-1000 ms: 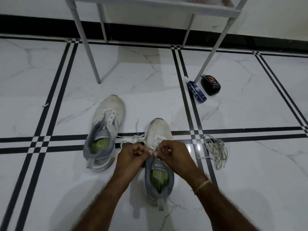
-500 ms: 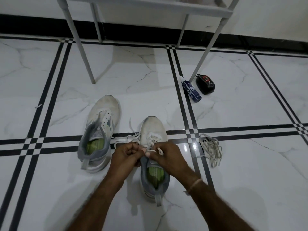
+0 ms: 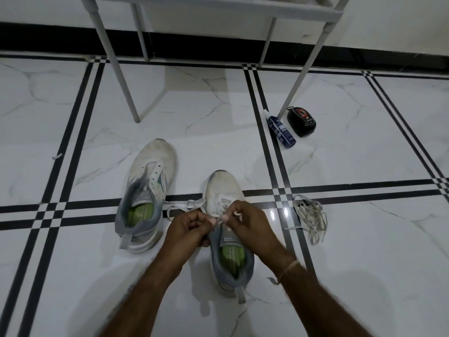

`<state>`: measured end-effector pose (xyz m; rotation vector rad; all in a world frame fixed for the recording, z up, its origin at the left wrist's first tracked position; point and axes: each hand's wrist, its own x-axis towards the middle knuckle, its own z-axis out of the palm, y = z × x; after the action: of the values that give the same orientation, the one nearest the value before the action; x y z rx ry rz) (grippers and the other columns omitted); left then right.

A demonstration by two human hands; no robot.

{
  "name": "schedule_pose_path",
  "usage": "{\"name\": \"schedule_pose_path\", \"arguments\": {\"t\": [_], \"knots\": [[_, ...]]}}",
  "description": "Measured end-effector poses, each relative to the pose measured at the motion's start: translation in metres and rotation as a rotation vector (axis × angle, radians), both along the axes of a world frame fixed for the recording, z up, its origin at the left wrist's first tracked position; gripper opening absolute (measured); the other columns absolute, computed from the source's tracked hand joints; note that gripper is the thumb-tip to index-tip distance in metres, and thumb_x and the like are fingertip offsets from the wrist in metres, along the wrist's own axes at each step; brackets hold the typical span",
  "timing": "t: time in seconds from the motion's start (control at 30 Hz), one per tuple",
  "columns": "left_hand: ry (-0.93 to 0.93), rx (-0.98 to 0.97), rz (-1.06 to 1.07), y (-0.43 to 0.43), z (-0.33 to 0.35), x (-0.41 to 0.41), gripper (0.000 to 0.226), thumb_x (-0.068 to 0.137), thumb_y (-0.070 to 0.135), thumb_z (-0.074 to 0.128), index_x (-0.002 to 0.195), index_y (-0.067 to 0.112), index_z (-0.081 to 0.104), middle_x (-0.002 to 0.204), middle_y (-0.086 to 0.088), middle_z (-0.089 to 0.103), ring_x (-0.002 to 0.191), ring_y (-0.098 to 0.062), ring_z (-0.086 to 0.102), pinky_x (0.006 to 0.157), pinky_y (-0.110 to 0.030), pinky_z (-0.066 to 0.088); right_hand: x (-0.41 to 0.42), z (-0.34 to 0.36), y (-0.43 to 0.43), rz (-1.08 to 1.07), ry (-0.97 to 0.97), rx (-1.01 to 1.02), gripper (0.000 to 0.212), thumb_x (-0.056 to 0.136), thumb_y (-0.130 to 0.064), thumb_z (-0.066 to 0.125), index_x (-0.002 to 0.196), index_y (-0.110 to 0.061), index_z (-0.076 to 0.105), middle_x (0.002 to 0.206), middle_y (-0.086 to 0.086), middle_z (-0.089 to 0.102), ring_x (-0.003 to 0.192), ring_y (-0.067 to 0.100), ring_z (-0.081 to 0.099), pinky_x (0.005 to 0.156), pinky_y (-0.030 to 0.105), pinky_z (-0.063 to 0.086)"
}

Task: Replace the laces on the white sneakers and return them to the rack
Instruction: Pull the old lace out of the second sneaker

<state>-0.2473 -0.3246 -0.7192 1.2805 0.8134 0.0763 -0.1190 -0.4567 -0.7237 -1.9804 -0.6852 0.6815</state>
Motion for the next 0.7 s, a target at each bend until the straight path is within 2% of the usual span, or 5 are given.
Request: {"name": "schedule_pose_path", "arguments": {"t": [0.13,0.37,0.43,0.57,0.7], "knots": [[-0.001,0.011,0.022,-0.001,-0.001,-0.001,0.015,0.095,0.012,0.069,0.087,0.0,0.072,0.073,-0.016,0.069,0.068,-0.021,0.062,0.067,-0.034,0.055,0.005,0.023,-0.01,-0.428,0.756,0.467,0.019,0.106,-0.019,0.048,0.092,-0.008,0.055,0.088,0.005,0.07,0.065,0.011,0.053,0.059,0.024,0.042],[-0.006,-0.011,0.025,-0.002,0.002,0.002,0.011,0.095,0.009,0.067,0.091,0.001,0.072,0.08,-0.017,0.074,0.071,-0.017,0.067,0.066,-0.03,0.056,-0.009,0.004,-0.006,0.141,-0.158,-0.157,0.037,0.082,-0.058,0.069,0.089,-0.022,0.072,0.085,-0.006,0.073,0.081,0.009,0.066,0.077,0.036,0.056],[-0.001,-0.013,0.025,-0.001,0.002,0.002,0.012,0.096,0.009,0.066,0.09,0.0,0.072,0.077,-0.014,0.072,0.07,-0.016,0.066,0.066,-0.029,0.056,-0.011,0.005,-0.001,0.011,0.009,-0.033,0.036,0.089,-0.05,0.066,0.088,-0.014,0.071,0.084,0.001,0.071,0.079,0.017,0.066,0.077,0.038,0.057],[0.02,0.107,0.0,0.006,-0.003,-0.001,0.015,0.095,0.015,0.069,0.087,0.002,0.07,0.077,-0.023,0.068,0.068,-0.024,0.063,0.069,-0.04,0.057,0.015,0.028,-0.01,-0.582,0.768,0.367,0.024,0.104,-0.024,0.052,0.083,-0.012,0.058,0.074,0.008,0.061,0.063,0.016,0.056,0.057,0.027,0.041],[-0.005,0.363,-0.064,0.002,0.001,0.006,0.023,0.089,0.004,0.069,0.096,0.025,0.074,0.088,0.003,0.068,0.073,-0.009,0.066,0.07,-0.026,0.057,0.026,0.013,-0.026,-0.274,0.069,-0.125,0.038,0.091,-0.052,0.069,0.117,-0.027,0.056,0.136,0.002,0.057,0.106,0.013,0.063,0.081,0.028,0.056]]}}
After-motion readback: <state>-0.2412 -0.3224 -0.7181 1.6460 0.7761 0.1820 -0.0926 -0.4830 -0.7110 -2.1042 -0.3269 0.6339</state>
